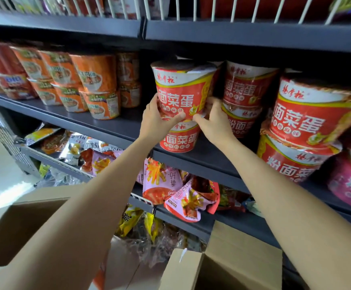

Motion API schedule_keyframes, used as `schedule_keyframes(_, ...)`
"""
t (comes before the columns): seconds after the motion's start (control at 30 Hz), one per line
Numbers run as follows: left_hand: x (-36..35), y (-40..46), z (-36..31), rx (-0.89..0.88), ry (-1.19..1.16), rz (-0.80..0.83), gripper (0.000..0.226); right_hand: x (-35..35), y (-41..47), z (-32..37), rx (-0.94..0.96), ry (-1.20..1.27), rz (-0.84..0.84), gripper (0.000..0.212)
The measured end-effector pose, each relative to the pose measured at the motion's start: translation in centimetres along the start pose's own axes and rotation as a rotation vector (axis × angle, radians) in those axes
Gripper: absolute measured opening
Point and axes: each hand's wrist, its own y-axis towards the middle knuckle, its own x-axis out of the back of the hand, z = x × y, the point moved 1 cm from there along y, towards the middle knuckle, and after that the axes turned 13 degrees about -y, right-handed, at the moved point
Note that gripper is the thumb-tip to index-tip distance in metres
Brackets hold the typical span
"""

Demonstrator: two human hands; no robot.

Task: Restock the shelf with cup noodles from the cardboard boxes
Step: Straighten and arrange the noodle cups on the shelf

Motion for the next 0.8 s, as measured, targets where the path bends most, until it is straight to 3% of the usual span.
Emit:
schedule_keyframes(0.23,0.1,-1.0,-2.2,0.085,-0.031,-0.025,0.1,1.8,-0.3,1.3,0.005,-0.052,0.218,0.056)
schedule_keyframes(0.33,0.0,-1.1,-1.5,0.049,-0.059,-0.05,0.101,1.2,-0.1,0.8,0.002,0.056,0.242,0.071)
schedule_keyframes(0.43,0.2,-0.7,-0.3,-0.025,-0.111,-0.023,0.093,0.1,0.4,0.6,-0.049,0.134,0.176,0.111)
schedule_keyframes(0.53,1.0,-0.7,0.2,-0.078,-0.123,0.014,0.086,-0.3,1.4,1.5,-0.053,0.15,-0.026,0.129)
schedule_keyframes(0.7,1.4,-0.6,1.2,0.087,-0.159,0.017,0.114,-1.7,1.8,1.8,-0.015,0.144,-0.128,0.125)
schedule_keyframes(0.8,1.7,-0.3,1.8,0.15,-0.235,0.031,0.11,-1.9,1.7,1.3,-0.002,0.219,-0.126,0.117)
